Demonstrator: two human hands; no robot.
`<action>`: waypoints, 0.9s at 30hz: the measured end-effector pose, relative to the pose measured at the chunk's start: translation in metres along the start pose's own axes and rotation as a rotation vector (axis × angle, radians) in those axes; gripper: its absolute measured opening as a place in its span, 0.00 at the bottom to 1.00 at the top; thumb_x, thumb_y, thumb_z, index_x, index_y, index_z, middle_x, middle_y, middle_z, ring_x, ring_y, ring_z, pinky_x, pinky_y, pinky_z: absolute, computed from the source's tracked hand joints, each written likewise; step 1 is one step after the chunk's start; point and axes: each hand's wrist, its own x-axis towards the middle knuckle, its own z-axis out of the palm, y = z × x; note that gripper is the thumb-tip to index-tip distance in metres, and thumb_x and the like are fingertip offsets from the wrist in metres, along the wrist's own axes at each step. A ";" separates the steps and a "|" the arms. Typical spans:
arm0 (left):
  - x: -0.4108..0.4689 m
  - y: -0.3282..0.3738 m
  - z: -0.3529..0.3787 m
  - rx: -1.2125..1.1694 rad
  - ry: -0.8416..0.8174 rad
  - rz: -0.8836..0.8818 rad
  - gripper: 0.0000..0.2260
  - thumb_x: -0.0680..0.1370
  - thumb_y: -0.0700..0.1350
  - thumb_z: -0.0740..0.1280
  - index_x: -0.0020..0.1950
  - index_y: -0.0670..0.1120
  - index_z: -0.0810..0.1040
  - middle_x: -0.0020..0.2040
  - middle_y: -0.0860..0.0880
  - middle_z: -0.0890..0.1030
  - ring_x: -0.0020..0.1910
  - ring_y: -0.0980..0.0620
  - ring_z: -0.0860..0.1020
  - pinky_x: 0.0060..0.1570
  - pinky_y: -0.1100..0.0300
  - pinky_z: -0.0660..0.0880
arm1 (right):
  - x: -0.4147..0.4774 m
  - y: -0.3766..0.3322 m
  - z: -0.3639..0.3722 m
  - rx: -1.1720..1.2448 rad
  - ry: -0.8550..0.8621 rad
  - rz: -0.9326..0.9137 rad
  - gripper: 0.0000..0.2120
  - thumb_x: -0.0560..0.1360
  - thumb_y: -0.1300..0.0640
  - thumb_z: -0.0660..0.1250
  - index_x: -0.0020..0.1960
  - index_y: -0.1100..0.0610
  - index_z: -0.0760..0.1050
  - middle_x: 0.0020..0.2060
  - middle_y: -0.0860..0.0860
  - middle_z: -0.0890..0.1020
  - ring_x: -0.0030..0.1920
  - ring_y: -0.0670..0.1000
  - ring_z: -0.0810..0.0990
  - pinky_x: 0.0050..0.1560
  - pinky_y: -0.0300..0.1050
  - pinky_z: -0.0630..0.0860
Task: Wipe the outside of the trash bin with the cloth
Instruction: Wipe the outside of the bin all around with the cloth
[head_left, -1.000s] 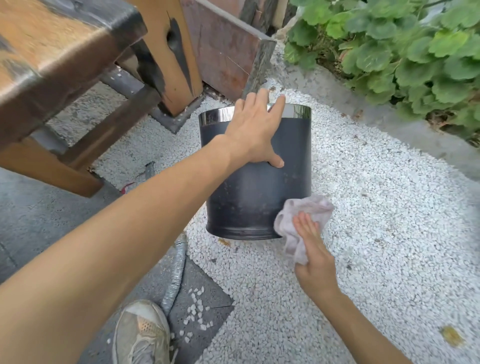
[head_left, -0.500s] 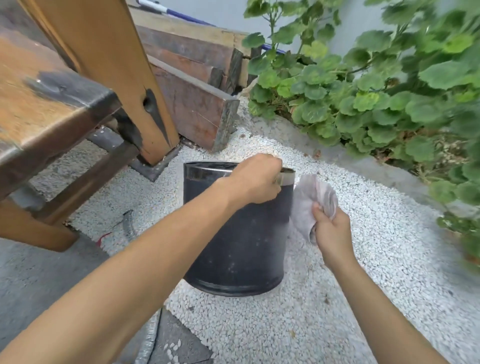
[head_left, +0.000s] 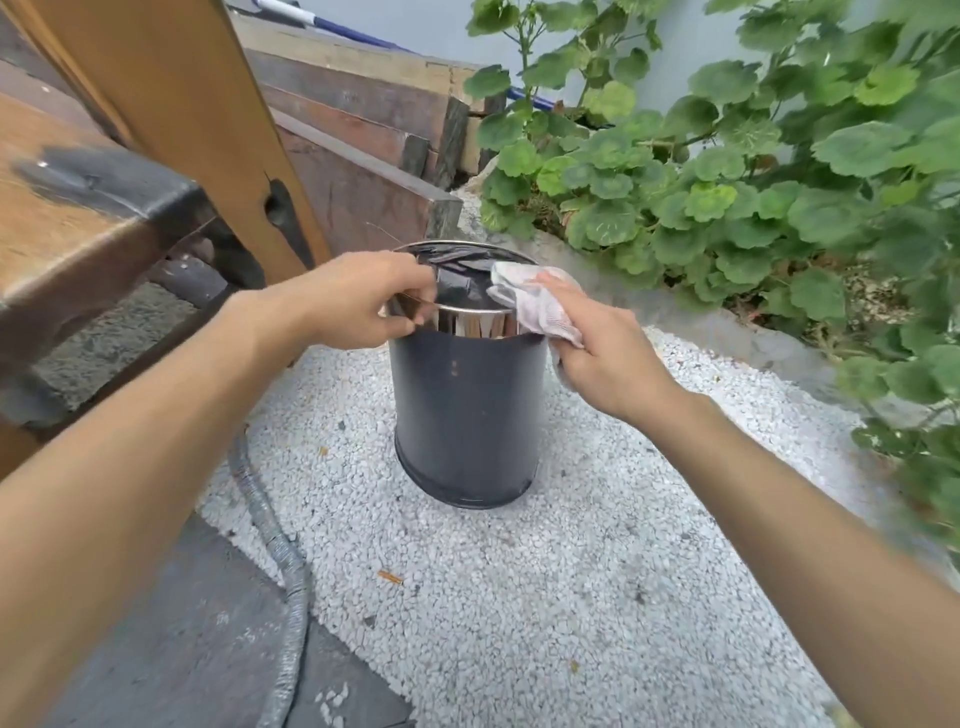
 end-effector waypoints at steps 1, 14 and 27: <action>-0.001 -0.002 0.003 0.001 0.026 -0.025 0.11 0.73 0.41 0.70 0.46 0.57 0.74 0.48 0.57 0.76 0.48 0.52 0.76 0.52 0.47 0.76 | 0.005 -0.003 0.010 0.026 0.036 0.009 0.28 0.76 0.68 0.63 0.74 0.51 0.71 0.72 0.51 0.74 0.74 0.53 0.69 0.73 0.48 0.66; 0.017 0.078 0.062 0.251 0.410 -0.361 0.48 0.72 0.56 0.67 0.81 0.38 0.43 0.82 0.37 0.44 0.81 0.38 0.43 0.68 0.23 0.41 | 0.058 -0.060 0.049 0.637 0.193 0.227 0.14 0.76 0.55 0.63 0.58 0.48 0.81 0.49 0.47 0.87 0.52 0.49 0.85 0.57 0.55 0.80; -0.006 -0.013 0.041 0.234 0.117 -0.783 0.51 0.59 0.71 0.74 0.75 0.59 0.55 0.72 0.40 0.54 0.69 0.37 0.57 0.67 0.34 0.57 | 0.003 0.032 0.083 0.651 0.160 0.584 0.09 0.82 0.56 0.61 0.52 0.44 0.77 0.50 0.58 0.84 0.54 0.59 0.82 0.57 0.60 0.78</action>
